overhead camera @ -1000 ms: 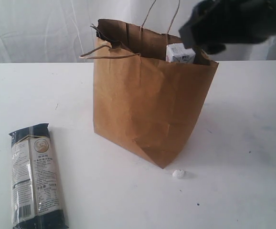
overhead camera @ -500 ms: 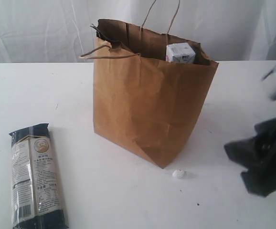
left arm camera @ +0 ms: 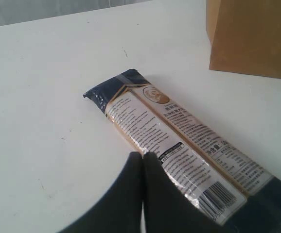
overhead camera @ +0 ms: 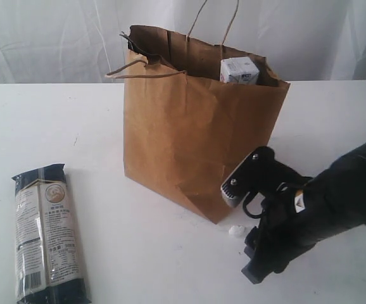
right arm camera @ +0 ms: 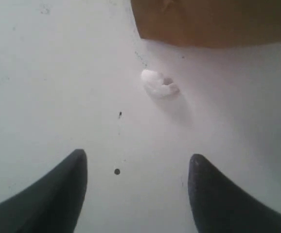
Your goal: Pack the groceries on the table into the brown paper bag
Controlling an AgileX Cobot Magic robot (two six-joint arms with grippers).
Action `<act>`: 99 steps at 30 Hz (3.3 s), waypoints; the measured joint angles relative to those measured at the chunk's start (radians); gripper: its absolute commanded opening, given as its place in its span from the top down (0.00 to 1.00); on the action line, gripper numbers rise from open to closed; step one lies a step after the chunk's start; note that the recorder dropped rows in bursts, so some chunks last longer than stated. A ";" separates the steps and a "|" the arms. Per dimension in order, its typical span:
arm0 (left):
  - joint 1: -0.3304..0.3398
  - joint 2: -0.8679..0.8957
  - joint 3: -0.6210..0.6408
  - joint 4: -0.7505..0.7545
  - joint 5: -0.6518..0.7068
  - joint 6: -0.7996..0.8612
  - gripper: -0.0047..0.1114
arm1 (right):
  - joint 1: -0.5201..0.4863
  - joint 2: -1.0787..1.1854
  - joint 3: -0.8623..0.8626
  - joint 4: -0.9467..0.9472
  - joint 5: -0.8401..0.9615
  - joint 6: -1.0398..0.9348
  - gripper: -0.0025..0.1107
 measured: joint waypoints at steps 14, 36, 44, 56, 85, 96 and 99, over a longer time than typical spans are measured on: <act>0.000 0.000 0.000 0.000 0.000 0.000 0.96 | 0.000 0.194 -0.095 0.006 -0.127 -0.028 0.48; 0.000 0.000 0.000 0.000 0.000 0.000 0.96 | 0.000 0.289 -0.106 0.028 -0.189 -0.023 0.71; 0.000 0.000 0.000 0.000 0.000 0.000 0.96 | 0.000 0.288 -0.112 0.070 -0.137 -0.019 0.98; 0.000 0.000 0.000 0.000 0.000 0.000 0.96 | 0.068 0.029 -0.108 0.077 -0.011 0.067 0.98; 0.000 0.000 0.000 0.000 0.000 0.000 0.96 | 0.112 -0.315 -0.431 -0.067 -0.148 0.067 0.98; 0.000 0.000 0.000 0.000 0.000 0.000 0.96 | 0.043 -0.089 -0.549 -0.066 -0.058 0.067 0.97; 0.000 0.000 0.000 0.000 0.000 0.000 0.96 | 0.043 -0.047 -0.567 -0.060 -0.052 0.067 0.84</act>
